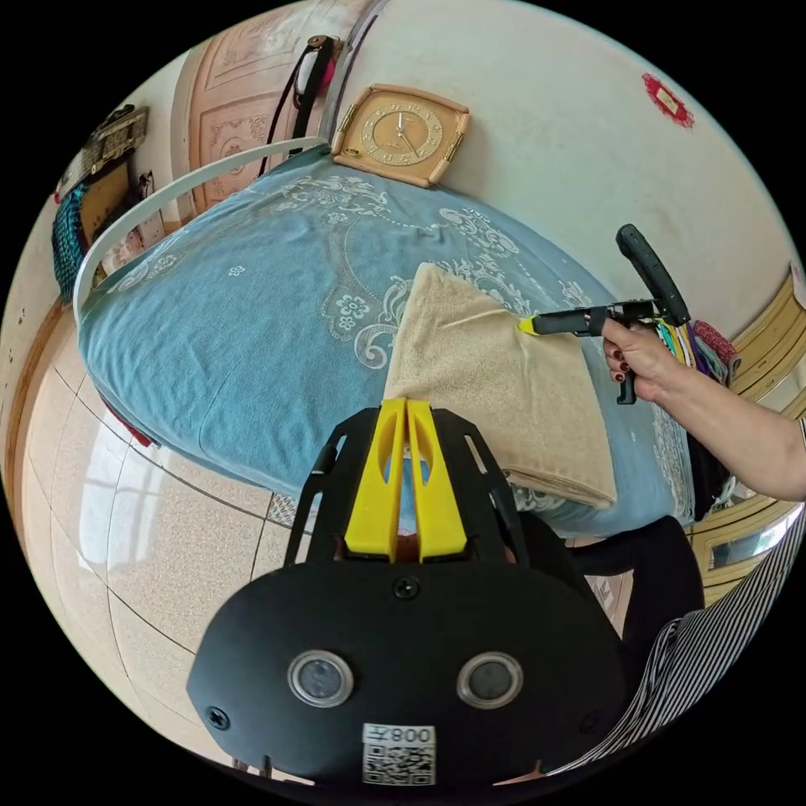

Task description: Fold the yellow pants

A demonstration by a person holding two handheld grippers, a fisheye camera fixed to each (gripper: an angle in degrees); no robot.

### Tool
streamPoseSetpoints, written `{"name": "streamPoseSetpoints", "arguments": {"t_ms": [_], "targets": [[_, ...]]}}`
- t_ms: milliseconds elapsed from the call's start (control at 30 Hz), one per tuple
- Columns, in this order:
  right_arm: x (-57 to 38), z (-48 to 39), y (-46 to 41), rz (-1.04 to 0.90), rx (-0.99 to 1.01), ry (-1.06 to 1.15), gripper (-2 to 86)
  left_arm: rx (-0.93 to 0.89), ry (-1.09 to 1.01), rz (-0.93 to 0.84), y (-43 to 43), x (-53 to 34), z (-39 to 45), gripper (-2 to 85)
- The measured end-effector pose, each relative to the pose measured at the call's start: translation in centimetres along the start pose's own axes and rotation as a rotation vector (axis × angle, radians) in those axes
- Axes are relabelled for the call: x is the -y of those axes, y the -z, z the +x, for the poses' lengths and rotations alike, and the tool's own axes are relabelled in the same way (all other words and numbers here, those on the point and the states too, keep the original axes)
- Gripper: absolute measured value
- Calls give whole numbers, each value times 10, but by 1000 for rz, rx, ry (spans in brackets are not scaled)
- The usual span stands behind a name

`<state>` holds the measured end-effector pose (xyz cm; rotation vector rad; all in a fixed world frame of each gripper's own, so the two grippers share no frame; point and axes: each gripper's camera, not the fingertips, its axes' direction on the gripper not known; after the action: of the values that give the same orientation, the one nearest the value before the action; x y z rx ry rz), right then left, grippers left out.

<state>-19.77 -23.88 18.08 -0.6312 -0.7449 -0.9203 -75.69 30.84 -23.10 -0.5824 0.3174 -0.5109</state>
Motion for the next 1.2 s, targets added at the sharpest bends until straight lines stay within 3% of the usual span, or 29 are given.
{"name": "streamPoseSetpoints", "arguments": {"t_ms": [167, 300, 433, 533, 600, 667, 800, 900, 1000, 1067, 1200], "targets": [[-21, -4, 38, 128, -69, 30, 2, 28, -57, 86, 19, -5, 27, 1], [-54, 22, 29, 97, -112, -57, 2, 72, -105, -21, -12, -2, 38, 1], [-65, 55, 7, 26, 2, -128, 2, 50, -75, -31, -7, 3, 42, 2], [-80, 55, 28, 128, -5, -100, 2, 29, -134, 32, 5, -2, 56, 3], [-94, 57, 26, 140, 19, -100, 2, 27, -162, -21, -8, -2, 62, 3], [-103, 66, -6, 5, 41, -88, 3, 6, -133, -79, -25, -1, 58, 5], [-118, 84, -1, 39, 101, -116, 4, -90, -90, -23, -11, 1, 53, 13], [-149, 99, 5, 65, 201, -126, 6, -268, -138, -97, -13, -5, 65, 32], [-195, 127, -7, 77, 449, -234, 14, -461, -160, -220, -32, -12, 78, 63], [-228, 150, -29, 60, 649, -340, 31, -498, -195, -329, -49, -10, 87, 77], [-256, 173, -55, 32, 815, -444, 67, -552, -239, -474, -76, 6, 92, 81]]}}
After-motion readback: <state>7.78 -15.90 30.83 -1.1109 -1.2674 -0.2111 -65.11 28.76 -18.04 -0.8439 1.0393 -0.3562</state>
